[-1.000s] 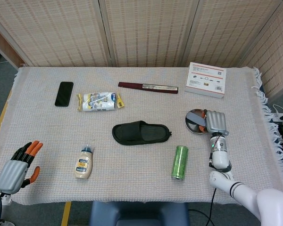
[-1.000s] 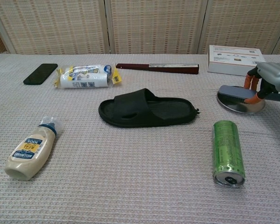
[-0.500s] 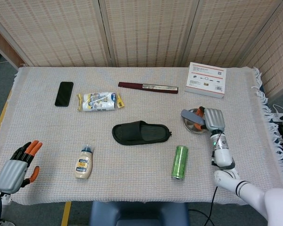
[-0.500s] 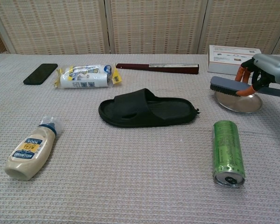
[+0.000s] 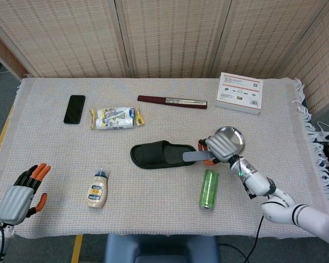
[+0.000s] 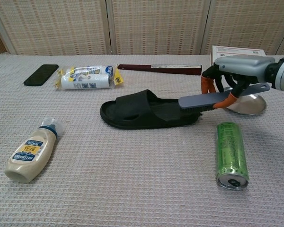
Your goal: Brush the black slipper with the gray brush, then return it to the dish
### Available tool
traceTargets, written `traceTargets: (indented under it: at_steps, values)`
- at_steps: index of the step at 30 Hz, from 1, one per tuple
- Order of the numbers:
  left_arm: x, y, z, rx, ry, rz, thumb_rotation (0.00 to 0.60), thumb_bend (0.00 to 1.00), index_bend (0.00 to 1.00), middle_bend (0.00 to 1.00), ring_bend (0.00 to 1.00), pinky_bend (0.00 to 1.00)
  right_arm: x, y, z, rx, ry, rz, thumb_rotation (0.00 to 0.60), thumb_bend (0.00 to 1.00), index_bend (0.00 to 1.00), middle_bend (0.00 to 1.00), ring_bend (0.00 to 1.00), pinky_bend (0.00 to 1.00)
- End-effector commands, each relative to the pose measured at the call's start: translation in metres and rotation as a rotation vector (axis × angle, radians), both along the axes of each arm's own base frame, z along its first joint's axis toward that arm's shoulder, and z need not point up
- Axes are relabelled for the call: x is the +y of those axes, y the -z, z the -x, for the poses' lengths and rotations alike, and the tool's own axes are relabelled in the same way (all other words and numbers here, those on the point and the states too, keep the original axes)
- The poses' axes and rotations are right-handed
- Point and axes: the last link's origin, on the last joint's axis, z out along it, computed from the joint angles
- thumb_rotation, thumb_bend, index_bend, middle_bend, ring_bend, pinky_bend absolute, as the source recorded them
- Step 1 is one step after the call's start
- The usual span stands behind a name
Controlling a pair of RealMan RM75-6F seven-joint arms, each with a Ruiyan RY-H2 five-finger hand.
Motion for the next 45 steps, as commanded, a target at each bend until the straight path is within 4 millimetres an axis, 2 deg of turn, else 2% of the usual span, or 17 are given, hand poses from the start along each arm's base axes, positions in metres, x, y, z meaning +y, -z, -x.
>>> traceTargets:
  at_steps: [1, 8, 16, 28, 35, 45]
  values:
    - [-0.001, -0.001, -0.001, -0.002, 0.004, -0.001, 0.6, 0.54, 0.0, 0.0, 0.0, 0.14, -0.001, 0.008, -0.012, 0.061, -0.054, -0.005, 0.6, 0.53, 0.89, 0.56, 0.5, 0.86]
    - [-0.003, -0.004, 0.0, -0.011, 0.006, -0.007, 0.6, 0.54, 0.0, 0.0, 0.0, 0.14, -0.011, 0.016, -0.013, 0.022, -0.01, 0.039, 0.6, 0.53, 0.89, 0.56, 0.5, 0.86]
    - [-0.002, -0.005, 0.001, -0.015, 0.001, -0.008, 0.6, 0.54, 0.0, 0.0, 0.0, 0.14, -0.015, 0.026, -0.021, 0.031, -0.041, 0.05, 0.6, 0.53, 0.89, 0.56, 0.5, 0.86]
    - [0.0, -0.006, 0.003, -0.02, -0.015, 0.001, 0.6, 0.54, 0.0, 0.0, 0.0, 0.15, -0.017, 0.048, -0.047, 0.084, -0.095, 0.044, 0.6, 0.53, 0.89, 0.56, 0.5, 0.86]
    - [-0.001, -0.007, 0.004, -0.023, -0.015, -0.001, 0.6, 0.54, 0.0, 0.0, 0.0, 0.15, -0.012, 0.053, -0.043, -0.021, -0.049, 0.07, 0.6, 0.53, 0.89, 0.56, 0.5, 0.86]
    - [0.0, -0.006, 0.004, -0.021, -0.018, 0.002, 0.6, 0.54, 0.0, 0.0, 0.0, 0.15, -0.003, 0.084, -0.033, -0.142, 0.025, 0.061, 0.6, 0.53, 0.89, 0.56, 0.5, 0.86]
